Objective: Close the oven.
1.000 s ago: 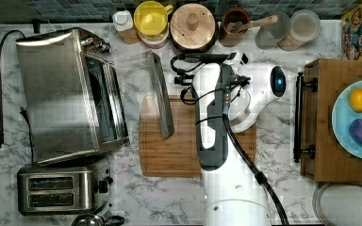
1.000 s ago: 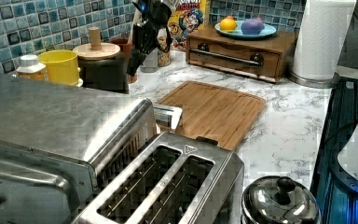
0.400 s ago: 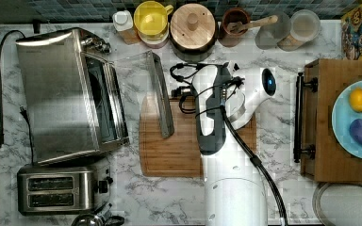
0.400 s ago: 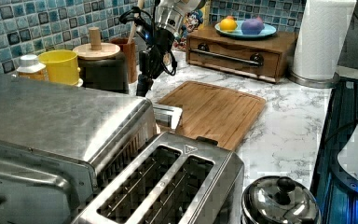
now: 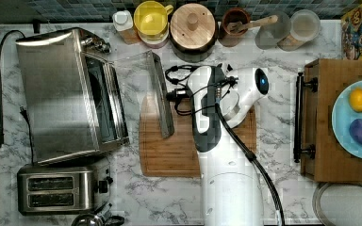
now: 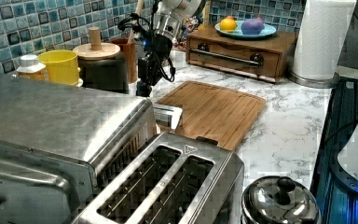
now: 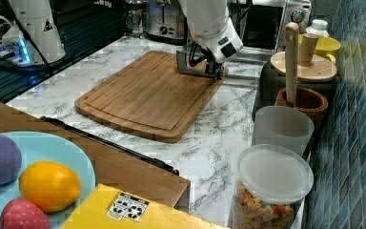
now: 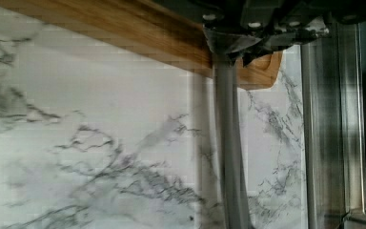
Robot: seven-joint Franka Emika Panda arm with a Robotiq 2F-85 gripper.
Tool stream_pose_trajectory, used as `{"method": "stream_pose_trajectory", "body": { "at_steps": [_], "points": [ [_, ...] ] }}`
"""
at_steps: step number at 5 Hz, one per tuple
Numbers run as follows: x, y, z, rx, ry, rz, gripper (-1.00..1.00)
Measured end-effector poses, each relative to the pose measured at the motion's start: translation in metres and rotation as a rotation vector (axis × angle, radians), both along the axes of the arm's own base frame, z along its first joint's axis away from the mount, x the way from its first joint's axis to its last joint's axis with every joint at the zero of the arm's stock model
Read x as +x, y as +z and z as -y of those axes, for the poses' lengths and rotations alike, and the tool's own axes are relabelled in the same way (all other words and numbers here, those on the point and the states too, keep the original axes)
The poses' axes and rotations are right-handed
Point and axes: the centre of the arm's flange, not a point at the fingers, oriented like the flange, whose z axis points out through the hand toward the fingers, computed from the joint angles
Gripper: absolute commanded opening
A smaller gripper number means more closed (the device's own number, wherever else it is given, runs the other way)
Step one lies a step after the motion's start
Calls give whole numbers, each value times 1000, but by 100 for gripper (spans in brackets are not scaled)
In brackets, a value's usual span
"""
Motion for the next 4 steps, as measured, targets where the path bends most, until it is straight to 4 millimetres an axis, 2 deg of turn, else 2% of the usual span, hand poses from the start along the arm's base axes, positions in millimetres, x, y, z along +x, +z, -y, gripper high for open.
{"method": "stream_pose_trajectory", "body": {
  "at_steps": [1, 2, 4],
  "points": [
    [-1, -8, -16, 23, 10, -11, -100],
    [-1, -9, -20, 26, 19, -14, -100],
    [1, -4, -12, 96, 48, -54, -100]
  ]
}}
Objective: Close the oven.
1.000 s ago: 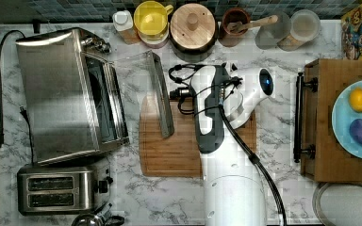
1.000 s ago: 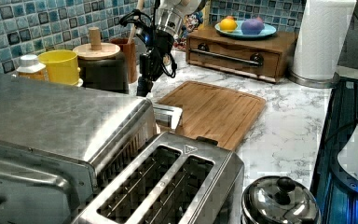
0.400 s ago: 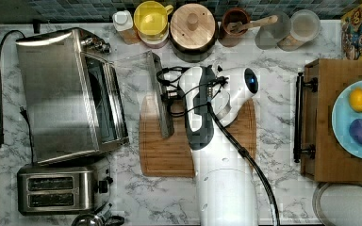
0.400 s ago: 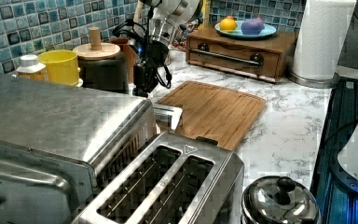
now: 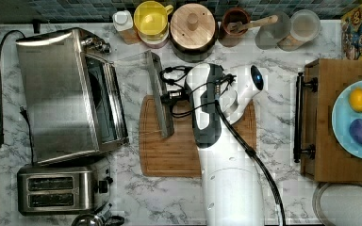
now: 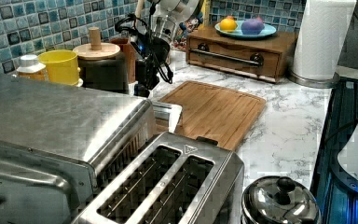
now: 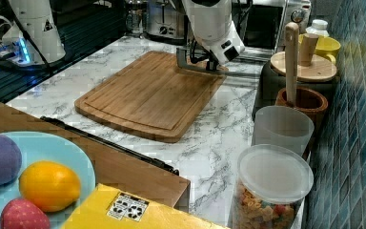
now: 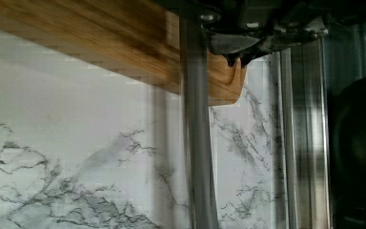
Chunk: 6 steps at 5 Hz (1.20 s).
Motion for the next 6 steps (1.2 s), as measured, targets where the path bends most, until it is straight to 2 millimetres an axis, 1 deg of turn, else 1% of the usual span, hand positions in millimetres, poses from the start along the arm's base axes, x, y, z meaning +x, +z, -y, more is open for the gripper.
{"method": "stream_pose_trajectory", "body": {
  "at_steps": [2, 3, 4, 5, 6],
  "points": [
    [2, 1, -1, 5, 13, -2, -100],
    [5, 4, -5, -37, 49, 0, -100],
    [9, 15, -16, -101, 112, 39, -100],
    [11, 38, -29, -148, 145, 54, -100],
    [11, 71, -47, -142, 153, 47, -100]
  ]
}}
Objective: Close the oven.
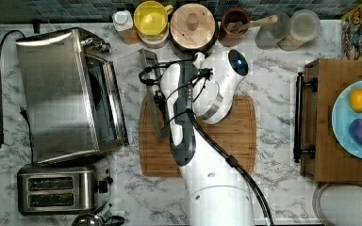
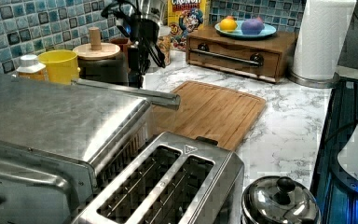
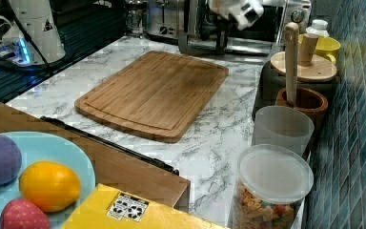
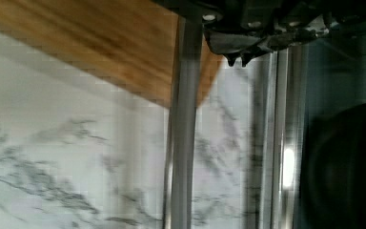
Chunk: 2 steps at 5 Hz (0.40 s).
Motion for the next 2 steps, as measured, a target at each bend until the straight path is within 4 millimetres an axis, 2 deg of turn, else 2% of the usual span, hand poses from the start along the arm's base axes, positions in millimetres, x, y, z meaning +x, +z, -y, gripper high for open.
{"method": "stream_pose_trajectory", "body": {
  "at_steps": [1, 2],
  "points": [
    [0, 31, -28, -15, 31, 23, -100],
    [4, 55, -67, -221, 20, 42, -100]
  ]
}}
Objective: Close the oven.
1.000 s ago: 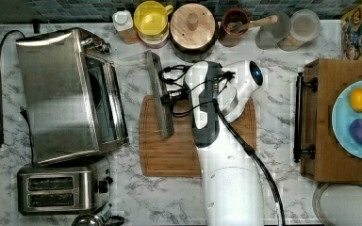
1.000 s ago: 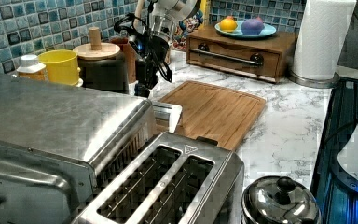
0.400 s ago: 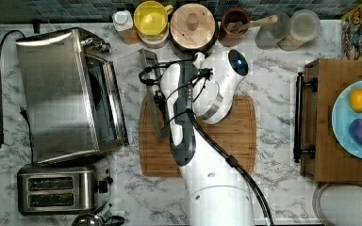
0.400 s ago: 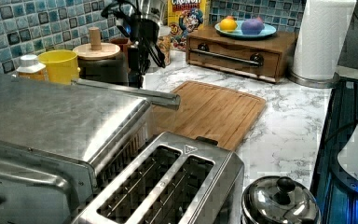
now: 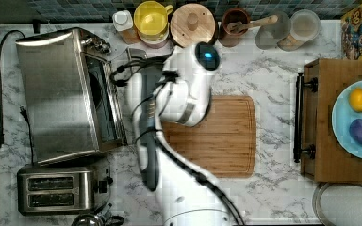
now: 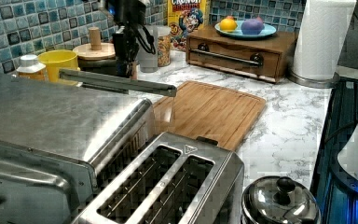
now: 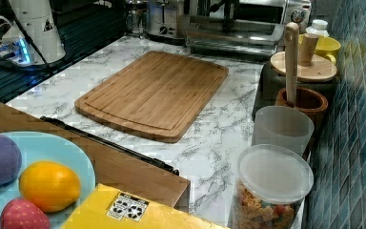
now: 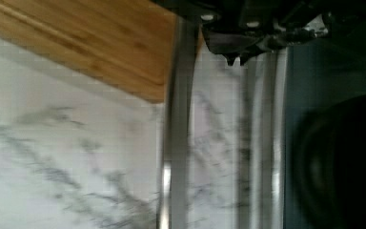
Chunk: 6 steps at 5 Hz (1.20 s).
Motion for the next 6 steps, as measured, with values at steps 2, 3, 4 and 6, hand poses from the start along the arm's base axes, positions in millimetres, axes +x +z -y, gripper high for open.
{"method": "stream_pose_trajectory", "body": {
  "at_steps": [2, 3, 4, 6],
  "points": [
    [-8, 33, -104, -370, -71, 86, -100],
    [-21, 48, -155, -447, -88, 158, -100],
    [-35, 57, -205, -573, -78, 273, -100],
    [-71, 73, -271, -723, -86, 276, -100]
  ]
}}
